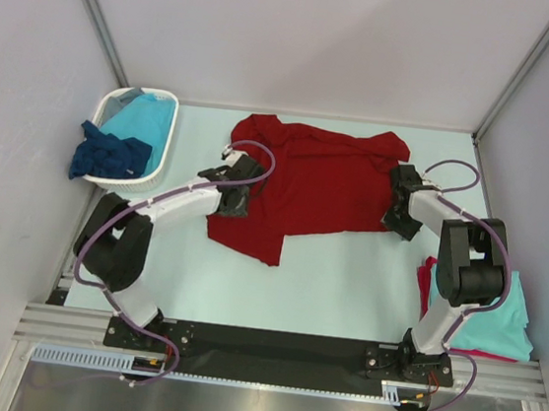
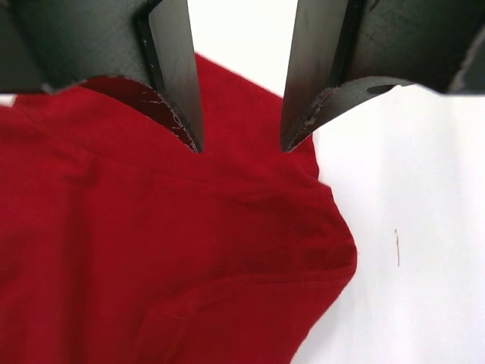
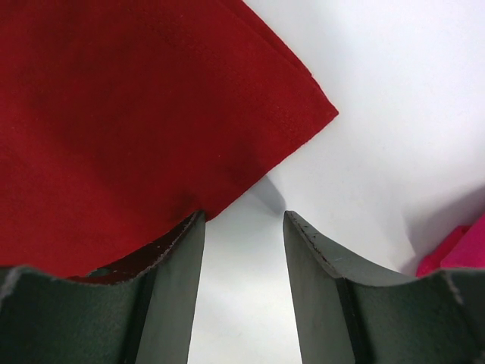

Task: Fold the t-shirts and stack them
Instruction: Flatten out the tshirt

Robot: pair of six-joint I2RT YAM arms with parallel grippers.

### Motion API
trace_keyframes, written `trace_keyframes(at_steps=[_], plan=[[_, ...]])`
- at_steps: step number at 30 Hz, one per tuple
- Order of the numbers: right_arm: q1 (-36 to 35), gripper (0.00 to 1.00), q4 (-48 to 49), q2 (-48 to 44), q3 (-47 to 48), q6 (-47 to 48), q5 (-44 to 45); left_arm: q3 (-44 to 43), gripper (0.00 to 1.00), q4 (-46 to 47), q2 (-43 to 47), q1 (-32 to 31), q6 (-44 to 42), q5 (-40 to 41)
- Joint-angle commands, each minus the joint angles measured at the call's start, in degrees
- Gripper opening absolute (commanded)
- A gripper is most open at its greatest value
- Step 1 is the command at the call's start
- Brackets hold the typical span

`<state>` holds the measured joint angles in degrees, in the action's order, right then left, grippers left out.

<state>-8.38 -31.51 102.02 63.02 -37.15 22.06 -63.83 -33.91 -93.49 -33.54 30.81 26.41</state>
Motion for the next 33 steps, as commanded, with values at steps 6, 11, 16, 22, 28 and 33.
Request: trace_keyframes(at_steps=[6, 11, 16, 22, 28, 33], plan=[[0.1, 0.51, 1.3, 0.3, 1.1, 0.4, 0.0, -4.5, 0.46, 1.3, -6.4, 1.9, 3.2, -5.1], [0.2, 0.51, 1.4, -0.2, 1.0, 0.4, 0.0, -2.3, 0.47, 1.4, -3.1, -0.2, 3.7, -5.8], [0.2, 0.51, 1.4, 0.0, 1.2, 0.5, -0.1, 1.6, 0.47, 0.8, 1.6, -2.9, 5.1, -6.2], [-0.1, 0.51, 1.5, 0.5, 1.4, 0.4, -0.4, 7.0, 0.48, 1.5, 2.6, -5.4, 7.9, -7.8], [-0.2, 0.51, 1.4, 0.2, 1.3, 0.6, -0.4, 8.5, 0.47, 3.1, 0.2, -6.5, 8.3, -8.8], [-0.4, 0.51, 1.1, -1.3, 1.2, 0.8, -0.3, 8.5, 0.44, 3.7, -1.9, -6.5, 8.2, -9.4]])
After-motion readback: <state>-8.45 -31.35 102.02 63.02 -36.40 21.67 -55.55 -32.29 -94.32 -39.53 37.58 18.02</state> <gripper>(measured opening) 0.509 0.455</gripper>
